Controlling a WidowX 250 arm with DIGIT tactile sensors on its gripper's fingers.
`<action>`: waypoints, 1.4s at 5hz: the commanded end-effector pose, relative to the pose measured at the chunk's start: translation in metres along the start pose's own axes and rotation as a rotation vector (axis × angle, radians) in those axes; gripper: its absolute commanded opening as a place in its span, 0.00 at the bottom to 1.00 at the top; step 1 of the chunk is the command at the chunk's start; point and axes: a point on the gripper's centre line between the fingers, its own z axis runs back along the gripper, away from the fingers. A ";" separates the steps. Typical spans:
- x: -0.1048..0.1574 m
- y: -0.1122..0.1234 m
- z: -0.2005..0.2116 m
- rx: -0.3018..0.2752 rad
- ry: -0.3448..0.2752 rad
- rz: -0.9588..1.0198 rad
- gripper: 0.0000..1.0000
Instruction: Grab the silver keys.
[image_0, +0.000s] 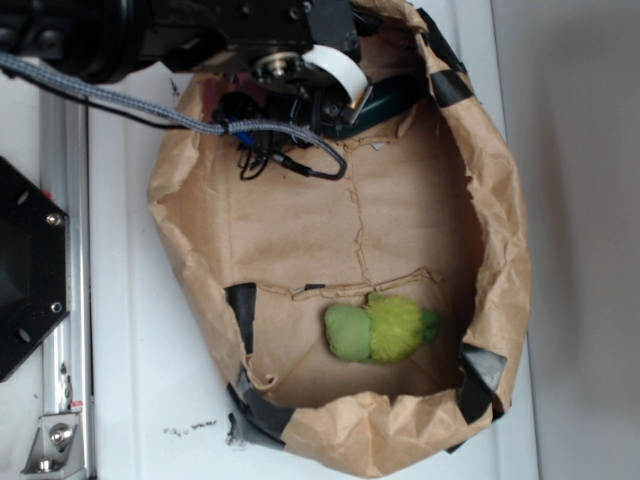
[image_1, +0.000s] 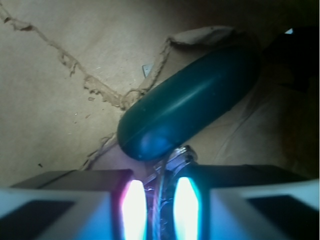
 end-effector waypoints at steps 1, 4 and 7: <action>0.010 0.003 0.016 0.056 -0.042 0.006 0.00; 0.008 -0.003 0.033 0.017 -0.067 0.019 0.00; 0.029 -0.039 0.145 -0.190 -0.367 -0.059 0.00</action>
